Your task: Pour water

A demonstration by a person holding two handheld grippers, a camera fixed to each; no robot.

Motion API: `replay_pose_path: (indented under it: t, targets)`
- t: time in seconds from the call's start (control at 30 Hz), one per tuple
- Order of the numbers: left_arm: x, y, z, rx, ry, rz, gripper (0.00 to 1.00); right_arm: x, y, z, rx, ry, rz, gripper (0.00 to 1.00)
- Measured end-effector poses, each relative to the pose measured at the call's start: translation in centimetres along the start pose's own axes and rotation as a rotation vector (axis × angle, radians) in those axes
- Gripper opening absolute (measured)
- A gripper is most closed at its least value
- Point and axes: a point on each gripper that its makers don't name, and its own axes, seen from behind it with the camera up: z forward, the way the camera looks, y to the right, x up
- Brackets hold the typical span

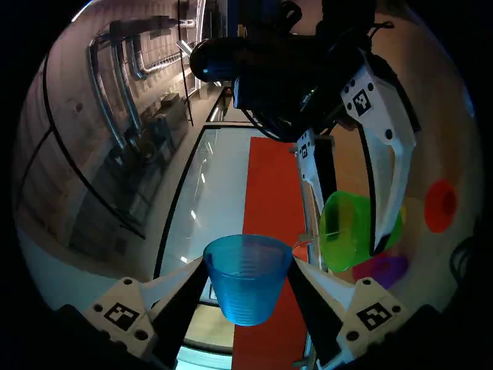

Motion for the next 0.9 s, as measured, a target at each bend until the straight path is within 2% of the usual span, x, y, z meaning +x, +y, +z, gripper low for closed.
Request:
replay_pose_path:
  t: [0.2, 0.6, 0.8, 0.9]
  targets:
    - [0.24, 0.45, -0.25, 0.0, 0.001, 0.009, 0.86, 0.08, 0.0, -0.01, -0.001, 0.001, 0.0, 0.91]
    - [0.14, 0.14, 0.17, -0.003, 0.007, -0.011, 0.86, 0.14, -0.05, -0.15, -0.002, 0.005, 0.003, 0.91]
    - [-0.25, -0.09, 0.4, 0.004, 0.006, -0.055, 0.86, 0.15, -0.06, -0.38, -0.006, 0.006, 0.002, 0.91]
    - [-0.56, -0.1, 0.39, 0.009, 0.003, -0.095, 0.86, 0.18, 0.04, -0.58, -0.01, 0.005, 0.0, 0.91]
